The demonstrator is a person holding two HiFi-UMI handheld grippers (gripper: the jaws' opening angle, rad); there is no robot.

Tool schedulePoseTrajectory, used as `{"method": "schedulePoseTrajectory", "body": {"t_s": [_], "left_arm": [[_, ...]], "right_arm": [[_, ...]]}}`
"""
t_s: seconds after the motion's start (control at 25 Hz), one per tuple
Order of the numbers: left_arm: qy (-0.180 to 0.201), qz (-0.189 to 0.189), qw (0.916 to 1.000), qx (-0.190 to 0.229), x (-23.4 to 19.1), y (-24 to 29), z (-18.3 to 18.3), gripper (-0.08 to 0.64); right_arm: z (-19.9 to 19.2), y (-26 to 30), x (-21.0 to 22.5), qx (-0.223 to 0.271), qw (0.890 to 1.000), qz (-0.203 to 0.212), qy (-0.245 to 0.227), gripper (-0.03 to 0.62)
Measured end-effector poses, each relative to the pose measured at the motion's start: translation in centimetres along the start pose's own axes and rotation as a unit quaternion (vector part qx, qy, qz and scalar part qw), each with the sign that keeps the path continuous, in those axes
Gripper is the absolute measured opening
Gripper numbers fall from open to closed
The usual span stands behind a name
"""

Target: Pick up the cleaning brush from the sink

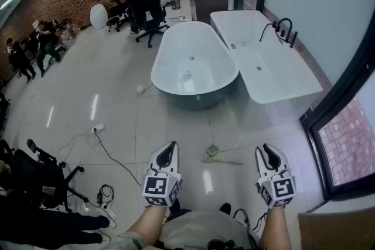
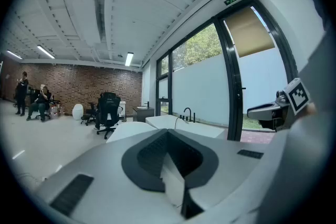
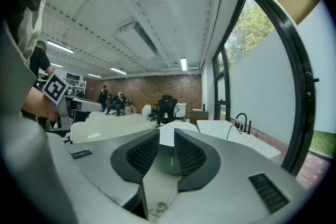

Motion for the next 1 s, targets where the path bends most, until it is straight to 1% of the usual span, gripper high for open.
{"method": "schedulePoseTrajectory", "body": {"t_s": [0.12, 0.24, 0.44, 0.6, 0.84, 0.92, 1.0], "left_arm": [[-0.001, 0.001, 1.0000, -0.007, 1.9, 1.2, -1.0, -0.006], [0.001, -0.004, 0.9997, -0.022, 3.1, 1.0, -2.3, -0.006], [0.012, -0.021, 0.9994, -0.025, 1.9, 2.1, -3.4, -0.006], [0.013, -0.036, 0.9990, -0.025, -0.7, 4.2, -4.5, -0.006], [0.009, -0.057, 0.9976, -0.037, -8.5, 9.2, -7.3, -0.006], [0.008, -0.065, 0.9968, -0.047, -10.1, 11.2, -8.9, -0.006], [0.010, -0.067, 0.9959, -0.059, -11.1, 13.0, -11.5, -0.006]], "right_arm": [[-1.3, 1.2, 1.7, -0.011, 1.000, 0.021, -0.007, 0.083], [-3.2, 1.8, 1.9, -0.039, 0.998, 0.040, -0.002, 0.083], [-5.3, 4.7, 0.5, -0.067, 0.997, 0.049, 0.000, 0.083], [-6.9, 8.1, -1.1, -0.094, 0.994, 0.048, 0.000, 0.083], [-9.4, 16.2, -4.9, -0.135, 0.990, 0.051, 0.004, 0.097], [-10.4, 19.0, -5.3, -0.147, 0.988, 0.054, 0.001, 0.097], [-12.5, 21.3, -5.4, -0.153, 0.987, 0.059, -0.008, 0.097]]}}
Point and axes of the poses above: the fingertips, and each gripper's own axes: y forward along the fingers, x to its right, z out of its top, the point moved 3 cm from there along -y, backward along the fingers, and after that the axes turned 8 degrees about z, right-handed, at the moved point
